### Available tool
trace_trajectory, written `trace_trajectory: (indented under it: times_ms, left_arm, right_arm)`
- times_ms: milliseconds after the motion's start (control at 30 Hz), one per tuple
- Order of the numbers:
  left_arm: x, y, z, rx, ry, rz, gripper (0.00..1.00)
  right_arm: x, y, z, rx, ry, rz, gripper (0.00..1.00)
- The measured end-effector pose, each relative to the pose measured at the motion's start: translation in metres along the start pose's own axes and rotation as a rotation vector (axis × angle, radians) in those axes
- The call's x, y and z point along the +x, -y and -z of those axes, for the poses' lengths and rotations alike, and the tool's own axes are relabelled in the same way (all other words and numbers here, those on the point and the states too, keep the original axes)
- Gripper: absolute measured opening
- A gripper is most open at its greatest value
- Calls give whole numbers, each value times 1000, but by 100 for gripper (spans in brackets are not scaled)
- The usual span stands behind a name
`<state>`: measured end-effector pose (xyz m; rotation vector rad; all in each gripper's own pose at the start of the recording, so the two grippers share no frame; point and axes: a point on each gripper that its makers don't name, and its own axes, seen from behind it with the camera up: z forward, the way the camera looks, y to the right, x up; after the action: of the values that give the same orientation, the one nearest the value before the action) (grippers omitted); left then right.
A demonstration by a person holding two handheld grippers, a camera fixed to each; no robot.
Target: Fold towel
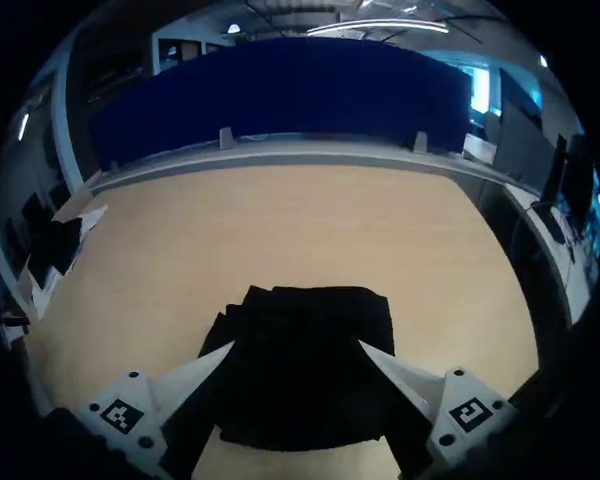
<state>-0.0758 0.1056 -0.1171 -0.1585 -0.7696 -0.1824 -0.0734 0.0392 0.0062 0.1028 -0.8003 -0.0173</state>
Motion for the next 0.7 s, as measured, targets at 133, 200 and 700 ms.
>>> trace_trajectory:
  times_ms: [133,200,700]
  left_arm:
    - [-1,-2,0,-4,1,-4,92]
    - [-1,-3,0,-6,2,-7,92]
    - [-3,-11,3,-16,1,-19,92]
  right_arm:
    - [-14,-2,15,-14,-1,-7,100]
    - [-23,-2,22,-17,6,-3,100]
    - [-81,2,17,-16,95,15,100]
